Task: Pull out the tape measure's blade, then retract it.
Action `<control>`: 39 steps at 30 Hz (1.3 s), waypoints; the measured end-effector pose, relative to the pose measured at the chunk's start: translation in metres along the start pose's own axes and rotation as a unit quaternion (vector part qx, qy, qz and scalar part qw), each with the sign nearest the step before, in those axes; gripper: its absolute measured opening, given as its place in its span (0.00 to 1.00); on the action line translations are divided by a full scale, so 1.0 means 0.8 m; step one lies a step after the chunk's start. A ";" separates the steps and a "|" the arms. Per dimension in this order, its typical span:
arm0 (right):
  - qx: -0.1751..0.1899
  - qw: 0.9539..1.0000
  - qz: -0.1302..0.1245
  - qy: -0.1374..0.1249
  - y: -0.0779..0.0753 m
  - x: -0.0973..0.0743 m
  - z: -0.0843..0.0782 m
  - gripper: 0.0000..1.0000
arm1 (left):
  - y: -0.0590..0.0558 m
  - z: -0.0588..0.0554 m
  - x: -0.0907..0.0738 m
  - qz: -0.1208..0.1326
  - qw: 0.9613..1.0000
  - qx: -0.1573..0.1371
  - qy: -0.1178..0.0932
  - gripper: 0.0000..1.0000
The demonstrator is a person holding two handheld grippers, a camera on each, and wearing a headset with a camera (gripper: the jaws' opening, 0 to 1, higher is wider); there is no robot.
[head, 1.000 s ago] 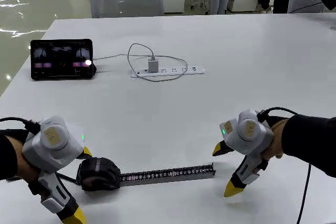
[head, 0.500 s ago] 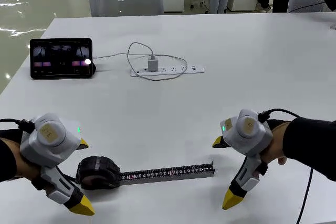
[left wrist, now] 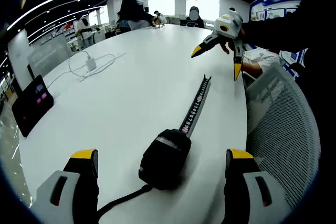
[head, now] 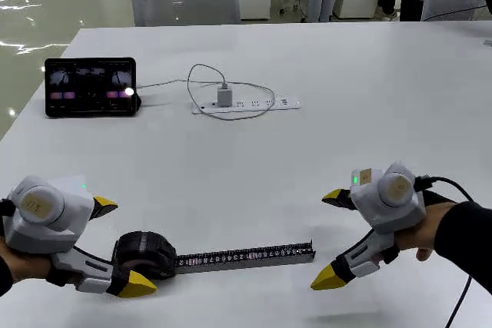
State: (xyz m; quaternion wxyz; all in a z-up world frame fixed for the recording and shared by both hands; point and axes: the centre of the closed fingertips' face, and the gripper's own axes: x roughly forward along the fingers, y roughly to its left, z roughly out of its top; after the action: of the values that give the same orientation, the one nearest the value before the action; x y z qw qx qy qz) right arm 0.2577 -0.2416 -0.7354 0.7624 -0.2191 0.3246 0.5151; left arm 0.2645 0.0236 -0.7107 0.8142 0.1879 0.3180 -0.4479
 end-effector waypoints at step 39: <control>0.101 0.980 -0.139 -0.098 0.017 -0.069 -0.037 0.99 | 0.013 -0.039 -0.061 0.152 0.977 -0.102 -0.113 0.99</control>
State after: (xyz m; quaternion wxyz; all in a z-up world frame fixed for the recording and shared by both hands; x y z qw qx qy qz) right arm 0.2232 -0.2915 -0.7159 0.8728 -0.1321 0.2650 0.3881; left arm 0.2431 0.0772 -0.6999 0.9183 0.0977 0.2356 -0.3026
